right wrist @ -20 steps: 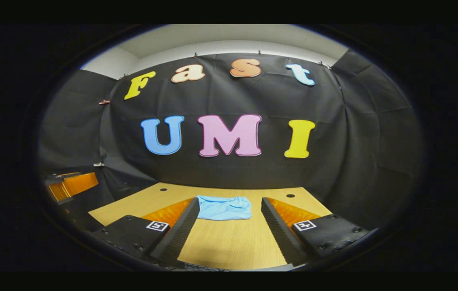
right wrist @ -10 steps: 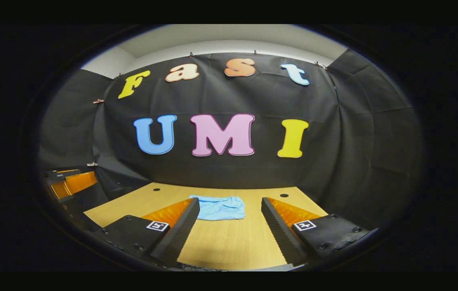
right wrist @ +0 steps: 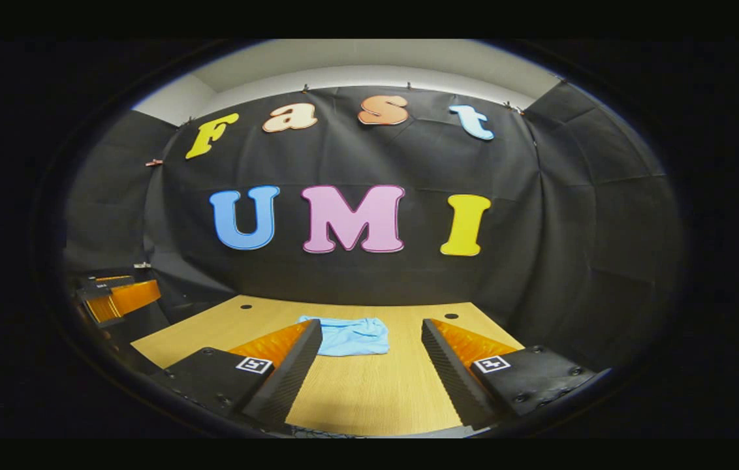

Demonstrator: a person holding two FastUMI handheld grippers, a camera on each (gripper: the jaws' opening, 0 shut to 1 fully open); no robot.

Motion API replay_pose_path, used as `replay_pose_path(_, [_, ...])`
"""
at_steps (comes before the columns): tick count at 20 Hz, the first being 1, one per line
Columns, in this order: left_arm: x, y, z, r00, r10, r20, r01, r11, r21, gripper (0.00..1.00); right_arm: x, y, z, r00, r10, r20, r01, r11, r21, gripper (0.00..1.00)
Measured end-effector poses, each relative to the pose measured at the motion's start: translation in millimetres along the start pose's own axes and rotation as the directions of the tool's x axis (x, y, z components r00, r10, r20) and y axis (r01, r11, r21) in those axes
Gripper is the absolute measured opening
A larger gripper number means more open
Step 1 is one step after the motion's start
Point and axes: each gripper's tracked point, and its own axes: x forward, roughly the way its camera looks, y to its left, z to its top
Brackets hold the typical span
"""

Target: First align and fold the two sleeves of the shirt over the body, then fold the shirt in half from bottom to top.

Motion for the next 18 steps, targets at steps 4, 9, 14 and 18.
replay_pose_path(4, [-1.2, -5.0, -1.6, 1.000, -0.013, -0.004, 0.013, 1.000, 0.007, 0.97, -3.7, 0.3, -1.3, 1.000, 0.000, -0.010, 0.000, 1.000, 0.006, 0.96])
replay_pose_path(9, [2.6, -15.0, 13.0, 0.998, -0.046, 0.038, 0.046, 0.999, 0.005, 0.97, 0.6, 1.7, 3.0, 1.000, 0.016, -0.008, -0.016, 1.000, -0.002, 0.96])
replay_pose_path(14, [5.2, -5.5, 0.7, 0.997, -0.079, -0.024, 0.078, 0.996, -0.034, 0.97, 12.9, -0.2, 20.6, 0.999, 0.038, 0.010, -0.037, 0.999, -0.031, 0.96])
replay_pose_path(18, [9.5, -11.7, 6.0, 0.995, -0.095, -0.038, 0.093, 0.995, -0.043, 0.97, 24.1, -8.7, 32.5, 0.999, 0.030, 0.024, -0.030, 0.999, -0.023, 0.96])
